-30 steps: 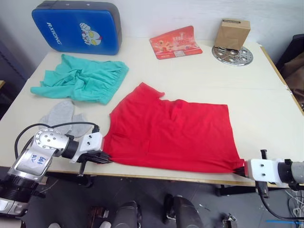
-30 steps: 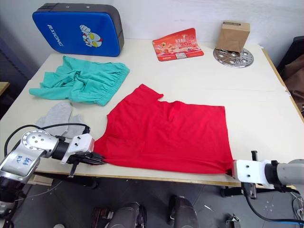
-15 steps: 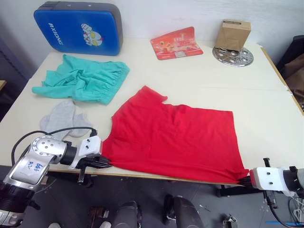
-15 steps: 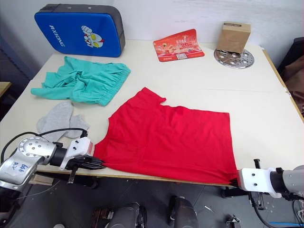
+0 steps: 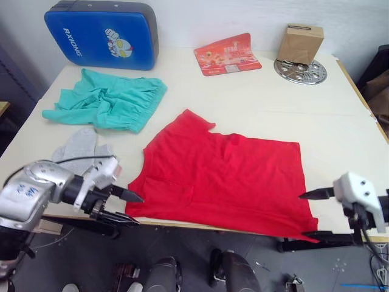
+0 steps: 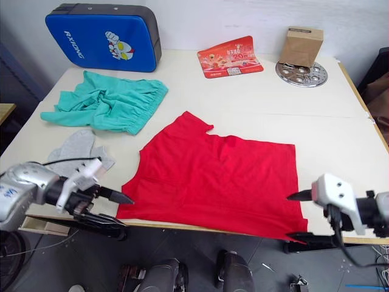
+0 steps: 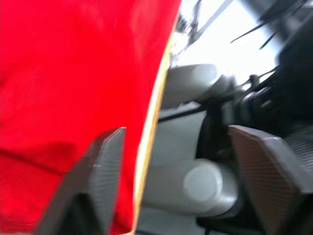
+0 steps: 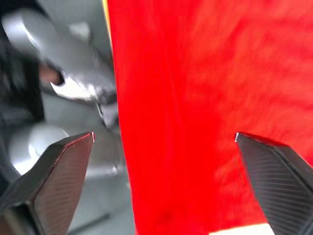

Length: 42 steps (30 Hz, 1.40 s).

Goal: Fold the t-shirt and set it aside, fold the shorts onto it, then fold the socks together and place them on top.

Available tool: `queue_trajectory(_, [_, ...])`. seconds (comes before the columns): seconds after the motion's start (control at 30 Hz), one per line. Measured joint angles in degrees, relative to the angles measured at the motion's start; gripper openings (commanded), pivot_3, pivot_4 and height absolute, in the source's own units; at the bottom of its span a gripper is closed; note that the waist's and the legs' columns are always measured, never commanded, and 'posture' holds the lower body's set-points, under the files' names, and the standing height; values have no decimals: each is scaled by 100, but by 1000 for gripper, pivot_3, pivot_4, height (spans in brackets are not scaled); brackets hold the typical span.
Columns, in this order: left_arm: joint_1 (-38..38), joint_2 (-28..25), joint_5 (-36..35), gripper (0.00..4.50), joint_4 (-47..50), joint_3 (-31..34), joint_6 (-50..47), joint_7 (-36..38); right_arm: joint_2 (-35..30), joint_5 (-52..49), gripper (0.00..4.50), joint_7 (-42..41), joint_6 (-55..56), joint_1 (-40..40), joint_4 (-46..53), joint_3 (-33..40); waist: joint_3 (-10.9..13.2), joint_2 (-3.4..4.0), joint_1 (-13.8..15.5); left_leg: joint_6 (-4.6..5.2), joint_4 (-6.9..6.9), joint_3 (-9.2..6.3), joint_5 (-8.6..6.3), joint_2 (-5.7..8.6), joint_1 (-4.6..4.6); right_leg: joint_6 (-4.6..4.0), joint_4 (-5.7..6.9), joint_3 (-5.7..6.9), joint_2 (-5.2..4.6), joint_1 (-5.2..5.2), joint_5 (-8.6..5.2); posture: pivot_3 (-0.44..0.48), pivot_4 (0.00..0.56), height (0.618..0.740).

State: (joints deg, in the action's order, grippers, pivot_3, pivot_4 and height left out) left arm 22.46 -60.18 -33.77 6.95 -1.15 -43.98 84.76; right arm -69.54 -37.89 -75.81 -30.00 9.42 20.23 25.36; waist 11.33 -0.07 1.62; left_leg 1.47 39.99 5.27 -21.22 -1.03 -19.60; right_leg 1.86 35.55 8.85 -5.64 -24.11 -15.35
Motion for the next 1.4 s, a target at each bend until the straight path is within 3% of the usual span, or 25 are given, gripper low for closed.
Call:
queue_trajectory(0.17, [1981,1077,386,4470,-1725,-148,-59,-787,267,-403,4500,1002,-1212,-2158,-718,-723,-1,-6,-9,3,0,3,4,11,1,6,6,4,-3,4,4,0,150,740])
queue_trajectory(0.4, [3731,2628,1647,4470,-5172,-393,923,-2490,1410,1027,4500,2278,-1485,-4330,-2778,-2442,1,-13,-53,18,21,36,21,30,-118,28,48,7,6,-124,17,0,150,740])
queue_trajectory(0.47, [4050,2793,1862,4470,-5857,-377,1255,-2758,1694,1375,4500,2601,-1489,-4802,-3417,-2617,1,-13,-69,15,29,31,23,29,-158,28,50,15,10,-155,17,0,150,740])
queue_trajectory(0.7, [4551,3162,2488,4470,-7382,-285,2203,-3429,2441,2083,4500,3430,-1426,-6075,-5469,-2701,1,-13,-80,24,34,34,29,35,-163,38,52,19,9,-157,23,0,150,740])
queue_trajectory(0.87, [4705,3271,2626,4470,-7772,-42,2357,-3819,2628,2442,4500,3715,-1288,-6600,-6549,-2679,1,-13,-93,25,38,26,31,35,-165,39,53,10,-1,-155,24,0,150,740])
queue_trajectory(1.0, [4707,3304,2746,4470,-7863,65,2457,-3980,2672,2635,4500,3568,-1269,-6559,-6737,-2731,0,-12,-110,25,38,27,31,36,-165,39,55,11,2,-154,24,0,150,740])
queue_trajectory(1.1, [4707,3335,2843,3899,-7914,91,2545,-4057,2673,2733,3945,3439,-1269,-6493,-6664,-2737,0,-12,-128,24,43,23,32,36,-155,39,58,11,0,-142,24,0,150,740])
queue_trajectory(1.4, [4699,3461,2968,1002,-7971,237,2568,-4006,2672,2936,835,3281,-1258,-6372,-6467,-2733,0,-12,-179,22,46,21,33,35,-155,39,60,12,0,-141,24,0,150,740])
